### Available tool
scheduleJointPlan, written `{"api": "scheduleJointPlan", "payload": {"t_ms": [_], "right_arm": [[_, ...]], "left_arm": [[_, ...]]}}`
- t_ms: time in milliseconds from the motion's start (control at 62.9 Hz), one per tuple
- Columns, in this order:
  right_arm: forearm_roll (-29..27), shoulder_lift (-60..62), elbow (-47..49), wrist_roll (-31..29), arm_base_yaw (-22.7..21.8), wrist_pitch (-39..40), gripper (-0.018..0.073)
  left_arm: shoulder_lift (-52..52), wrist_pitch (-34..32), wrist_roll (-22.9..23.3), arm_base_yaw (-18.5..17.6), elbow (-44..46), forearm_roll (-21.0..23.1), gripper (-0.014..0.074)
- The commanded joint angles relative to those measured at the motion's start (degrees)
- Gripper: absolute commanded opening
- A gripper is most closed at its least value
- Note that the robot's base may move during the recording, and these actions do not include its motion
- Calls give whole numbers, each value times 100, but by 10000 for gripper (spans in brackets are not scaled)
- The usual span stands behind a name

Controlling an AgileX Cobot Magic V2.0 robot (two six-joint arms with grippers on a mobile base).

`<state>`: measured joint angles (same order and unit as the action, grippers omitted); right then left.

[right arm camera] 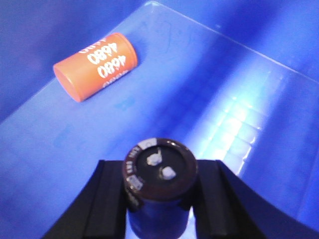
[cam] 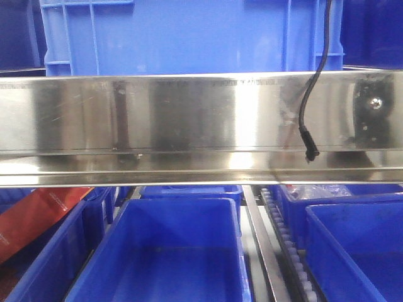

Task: Place cylindrical capacitor in blue bin on shelf

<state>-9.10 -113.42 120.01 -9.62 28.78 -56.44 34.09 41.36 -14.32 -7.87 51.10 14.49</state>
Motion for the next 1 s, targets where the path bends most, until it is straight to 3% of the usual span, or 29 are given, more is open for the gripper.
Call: {"api": "scheduleJointPlan", "payload": {"t_ms": [0,79,270,397,667,810,985], "right_arm": [[33,74,61,-48,-8,-79,342],[33,104,61,-48,-8,-146,569],[33,306,61,-48,-8,-225,518],[33,607,61,-13,-8,-280,388],[45,1617,24,160,-77,-383,-159],[105,2370,-413,215,-233,-285,-154],[203,3611,-1701,215,-376,139,-154]], "left_arm": [[-24,-40,42,26,-1,59,-111],[-24,-30,42,26,-1,59,-111],[-24,-30,42,26,-1,59,-111],[-24,-30,42,26,-1,59,-111],[-24,-30,42,26,-1,59,-111],[-24,-30,42,26,-1,59,-111],[-24,-30,42,26,-1,59,-111]]}}
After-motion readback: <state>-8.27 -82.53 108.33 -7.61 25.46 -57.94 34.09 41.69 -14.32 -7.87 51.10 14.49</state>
